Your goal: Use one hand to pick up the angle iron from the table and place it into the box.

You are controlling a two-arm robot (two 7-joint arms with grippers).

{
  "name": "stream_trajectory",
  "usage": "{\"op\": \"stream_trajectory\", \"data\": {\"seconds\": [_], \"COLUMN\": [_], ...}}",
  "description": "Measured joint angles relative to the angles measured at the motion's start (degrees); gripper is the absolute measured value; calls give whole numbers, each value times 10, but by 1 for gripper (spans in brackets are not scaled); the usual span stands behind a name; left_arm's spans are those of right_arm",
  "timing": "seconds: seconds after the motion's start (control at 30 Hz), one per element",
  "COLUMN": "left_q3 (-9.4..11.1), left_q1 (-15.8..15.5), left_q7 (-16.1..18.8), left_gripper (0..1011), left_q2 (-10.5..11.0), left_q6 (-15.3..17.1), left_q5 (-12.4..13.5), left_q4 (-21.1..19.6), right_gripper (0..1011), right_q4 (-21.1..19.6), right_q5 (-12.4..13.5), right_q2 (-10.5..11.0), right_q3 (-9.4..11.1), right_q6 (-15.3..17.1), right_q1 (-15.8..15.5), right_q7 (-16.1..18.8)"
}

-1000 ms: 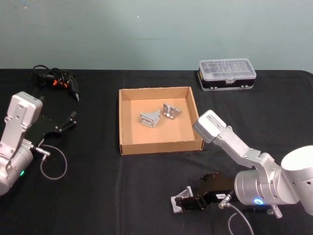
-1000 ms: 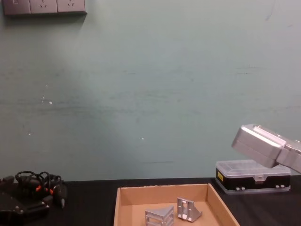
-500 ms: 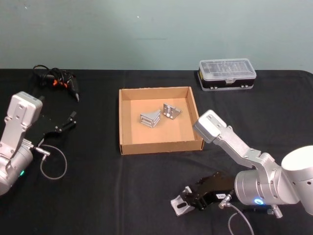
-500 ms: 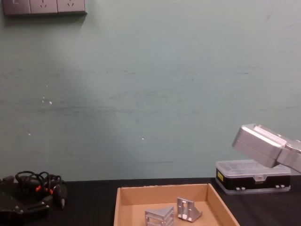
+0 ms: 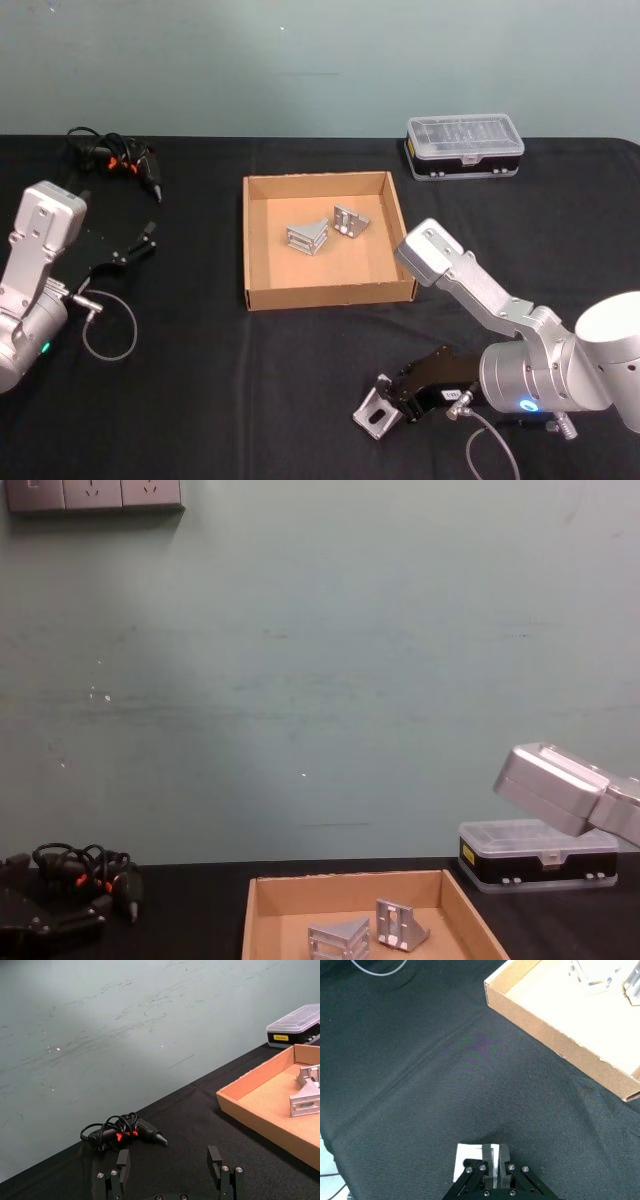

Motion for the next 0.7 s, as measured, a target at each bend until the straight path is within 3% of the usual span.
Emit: {"op": "stream_trajectory", "data": {"seconds": [0.4,0.7], "left_q3": [0,0], "left_q1": [0,0], "left_q7": [0,0], "left_gripper": [1011,1011], "left_q2": [0,0], "left_q6": [0,0], "left_q5": [0,0], "left_q4": [0,0], "right_gripper": [79,79], "right_q4": [-33,-18], "right_q5": [1,-4], "right_q2": [2,-20], "right_q3": [23,34], "right_q6": [-29,-43], "right_q1": [-7,32], "right_q7": [-14,-33]}}
